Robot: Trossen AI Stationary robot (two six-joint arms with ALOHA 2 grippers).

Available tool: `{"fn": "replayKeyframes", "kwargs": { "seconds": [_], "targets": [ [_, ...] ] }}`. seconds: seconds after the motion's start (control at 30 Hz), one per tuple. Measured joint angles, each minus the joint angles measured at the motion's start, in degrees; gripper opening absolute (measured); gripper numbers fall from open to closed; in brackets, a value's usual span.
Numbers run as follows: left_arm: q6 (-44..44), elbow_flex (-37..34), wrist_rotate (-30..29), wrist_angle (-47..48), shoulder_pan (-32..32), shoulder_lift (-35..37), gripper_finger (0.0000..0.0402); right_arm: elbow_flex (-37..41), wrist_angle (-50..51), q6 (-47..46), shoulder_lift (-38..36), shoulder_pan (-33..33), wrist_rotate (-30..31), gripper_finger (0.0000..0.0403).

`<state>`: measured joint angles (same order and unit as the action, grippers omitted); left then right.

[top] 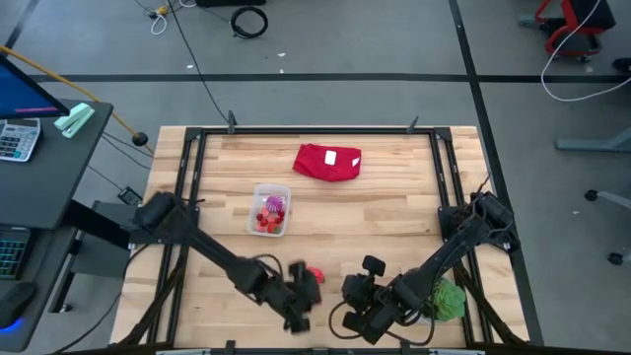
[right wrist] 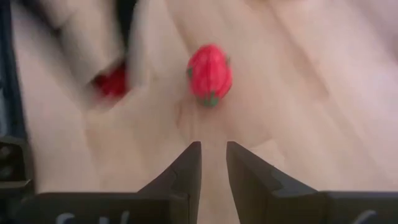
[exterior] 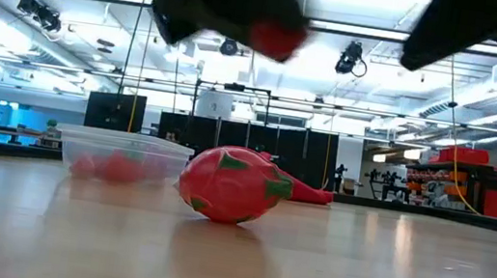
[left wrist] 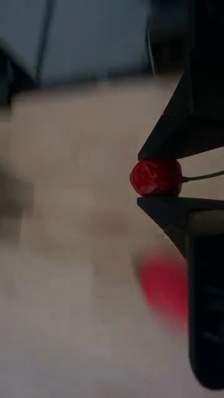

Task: Pick and placing Produce into tupperware
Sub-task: Put the red cherry in the transparent bin

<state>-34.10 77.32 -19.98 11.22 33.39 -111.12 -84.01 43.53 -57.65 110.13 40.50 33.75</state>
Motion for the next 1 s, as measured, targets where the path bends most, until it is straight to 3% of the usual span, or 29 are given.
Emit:
{"fn": "replayKeyframes", "kwargs": {
  "seconds": [0.2, 0.37, 0.53, 0.77, 1.0],
  "targets": [
    [-1.91, 0.00, -11.07, 23.28, -3.07, 10.40, 0.0101, 0.00, -0.01, -1.26, 0.00, 1.59, -2.59, 0.0084],
    [-16.13, 0.00, -19.06, 46.34, -7.05, 19.27, 0.0097, 0.00, -0.10, -1.30, 0.00, 2.53, -2.57, 0.0086],
    [-25.38, 0.00, -20.76, 60.79, -11.94, 24.12, 0.0099, 0.00, -0.35, -2.82, 0.00, 2.85, -2.48, 0.0084],
    [-23.46, -0.22, -18.54, 61.05, -18.36, 24.82, 0.0092, 0.00, -0.64, -4.32, 0.00, 2.83, -2.36, 0.0084],
    [-18.93, -11.96, -11.69, 44.76, -24.52, 24.56, 0.0098, 0.00, -1.78, -4.35, -0.04, 3.73, -2.31, 0.0083]
  ]
}}
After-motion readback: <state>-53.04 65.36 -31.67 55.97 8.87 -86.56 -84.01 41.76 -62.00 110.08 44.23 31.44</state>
